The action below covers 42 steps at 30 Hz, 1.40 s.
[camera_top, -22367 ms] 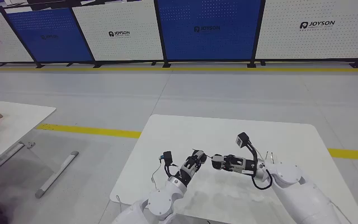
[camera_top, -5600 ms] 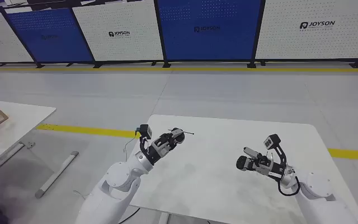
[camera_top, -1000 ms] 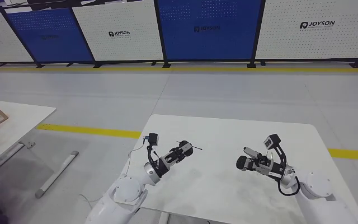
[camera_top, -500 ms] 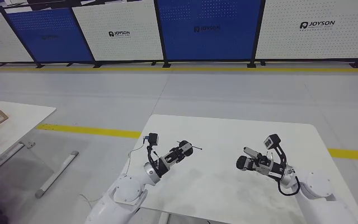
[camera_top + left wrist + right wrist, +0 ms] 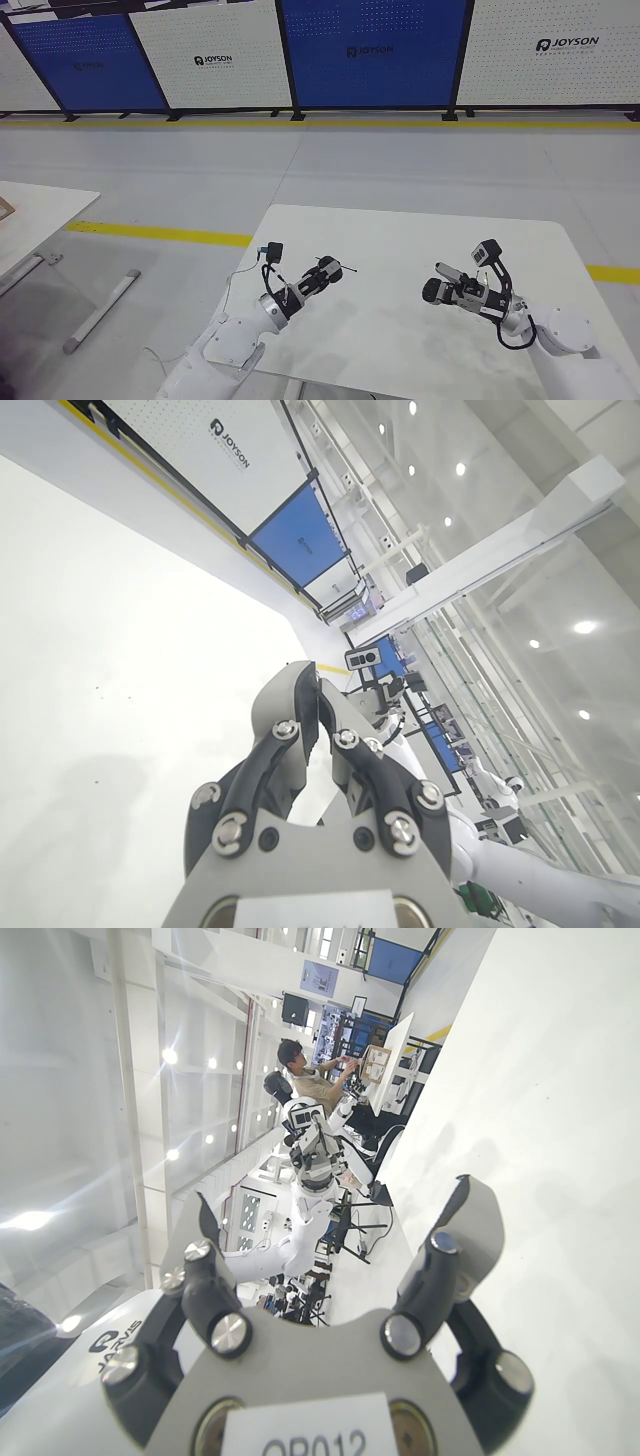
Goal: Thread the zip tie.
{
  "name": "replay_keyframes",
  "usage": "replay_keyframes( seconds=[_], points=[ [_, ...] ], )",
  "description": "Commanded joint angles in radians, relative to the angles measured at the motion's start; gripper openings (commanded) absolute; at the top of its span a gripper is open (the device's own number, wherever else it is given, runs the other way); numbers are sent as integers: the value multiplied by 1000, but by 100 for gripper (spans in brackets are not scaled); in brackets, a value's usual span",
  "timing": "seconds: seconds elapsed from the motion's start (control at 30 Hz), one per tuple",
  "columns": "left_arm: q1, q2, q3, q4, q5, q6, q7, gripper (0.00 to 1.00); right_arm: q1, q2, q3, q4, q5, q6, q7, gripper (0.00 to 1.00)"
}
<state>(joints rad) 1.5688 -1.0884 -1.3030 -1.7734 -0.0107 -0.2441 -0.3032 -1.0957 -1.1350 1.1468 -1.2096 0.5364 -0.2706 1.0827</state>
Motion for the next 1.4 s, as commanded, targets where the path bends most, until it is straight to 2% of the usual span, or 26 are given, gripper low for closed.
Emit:
replay_keyframes(
  seconds=[0.0,0.23,0.3,0.47,0.57,0.6,0.67,1.17,1.23,1.33,1.37],
  points=[
    [0,0,0,0,0,0,0,0,0,0,0,0,0,0,0,100],
    [-1,-1,4,1,-5,5,4,0,0,0,0,0,0,0,0,100],
    [-7,-1,9,8,-63,24,-51,0,0,0,0,0,0,0,0,100],
    [-43,6,-34,38,-263,104,-231,0,0,0,0,0,0,0,0,100],
    [-63,10,-35,70,-323,152,-334,0,0,0,0,0,0,0,0,100],
    [-75,11,-38,84,-330,156,-355,0,0,0,0,0,0,0,0,100],
    [-79,11,-35,93,-324,145,-350,0,0,0,0,0,0,0,0,100],
    [-79,11,-35,93,-324,145,-350,0,0,0,0,0,0,0,0,100],
    [-79,11,-35,93,-324,145,-350,0,-11,0,0,-22,15,9,0,100],
    [-79,11,-35,93,-324,145,-350,0,-28,18,52,-55,-47,-18,32,100],
    [-79,11,-35,93,-324,145,-350,0,-36,24,68,-70,-66,-13,43,100]
  ],
)
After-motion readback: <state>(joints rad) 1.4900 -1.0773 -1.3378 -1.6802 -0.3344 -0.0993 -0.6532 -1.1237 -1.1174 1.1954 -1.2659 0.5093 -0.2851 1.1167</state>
